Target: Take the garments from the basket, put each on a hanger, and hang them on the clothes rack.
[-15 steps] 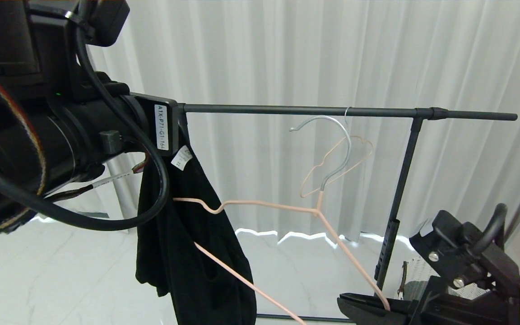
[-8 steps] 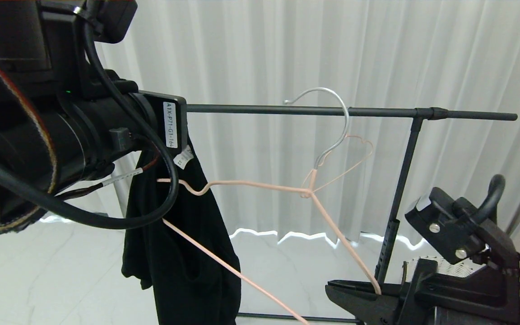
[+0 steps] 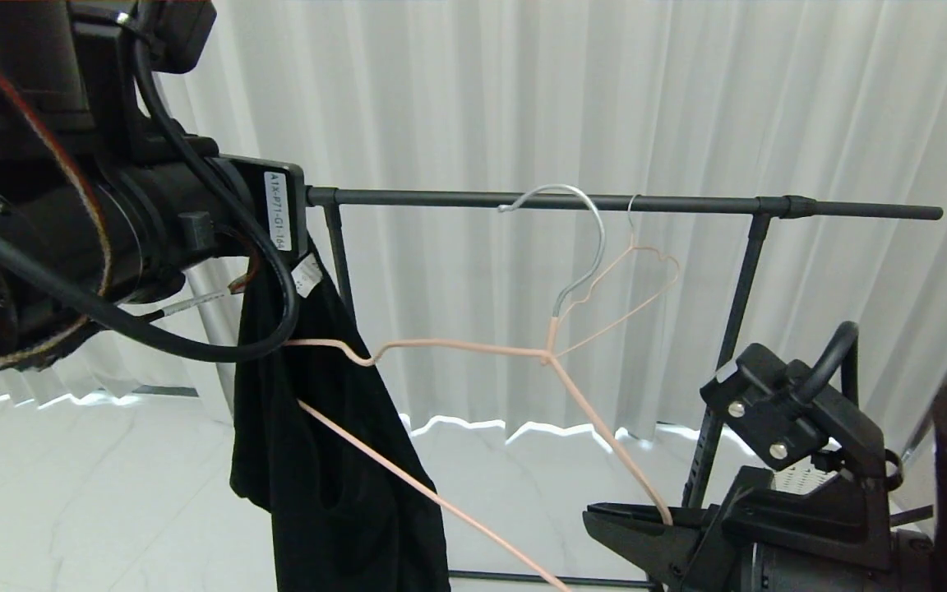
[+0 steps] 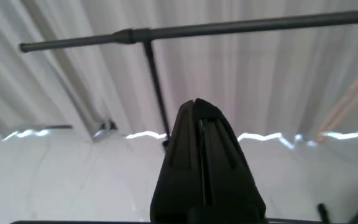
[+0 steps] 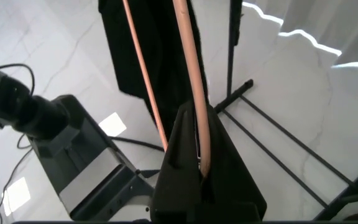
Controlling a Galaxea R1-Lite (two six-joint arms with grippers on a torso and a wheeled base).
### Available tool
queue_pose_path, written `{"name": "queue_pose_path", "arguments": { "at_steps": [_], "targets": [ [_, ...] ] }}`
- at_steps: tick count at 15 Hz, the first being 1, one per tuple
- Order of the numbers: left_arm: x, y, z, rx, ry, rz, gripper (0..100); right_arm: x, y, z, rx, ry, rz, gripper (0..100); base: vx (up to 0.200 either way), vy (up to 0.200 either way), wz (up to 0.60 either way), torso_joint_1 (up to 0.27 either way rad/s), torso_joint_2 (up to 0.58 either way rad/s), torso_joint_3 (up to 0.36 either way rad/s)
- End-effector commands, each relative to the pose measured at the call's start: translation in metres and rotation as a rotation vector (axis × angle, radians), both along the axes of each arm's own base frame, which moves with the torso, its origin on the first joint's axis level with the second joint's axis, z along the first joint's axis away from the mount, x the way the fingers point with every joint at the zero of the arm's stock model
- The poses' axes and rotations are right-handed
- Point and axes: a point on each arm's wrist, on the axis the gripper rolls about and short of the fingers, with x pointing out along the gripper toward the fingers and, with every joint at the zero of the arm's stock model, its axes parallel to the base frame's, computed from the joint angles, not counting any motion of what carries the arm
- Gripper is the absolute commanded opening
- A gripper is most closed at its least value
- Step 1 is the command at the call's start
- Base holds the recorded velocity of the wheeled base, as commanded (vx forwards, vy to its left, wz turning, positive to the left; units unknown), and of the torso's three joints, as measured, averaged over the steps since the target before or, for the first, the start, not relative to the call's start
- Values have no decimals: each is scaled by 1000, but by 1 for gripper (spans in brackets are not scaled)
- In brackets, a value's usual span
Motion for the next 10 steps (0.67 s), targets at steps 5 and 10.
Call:
{"name": "queue_pose_path", "arguments": {
  "at_steps": [5, 10],
  "targets": [
    [18, 7, -46, 84, 158, 18, 0, 1, -7, 4, 16, -9, -24, 0, 0, 0, 0, 0, 0, 0],
    [17, 10, -54, 49, 205, -109, 0, -3, -17, -24, -75, 19, -57, 0, 0, 0, 0, 0, 0, 0]
  ]
}}
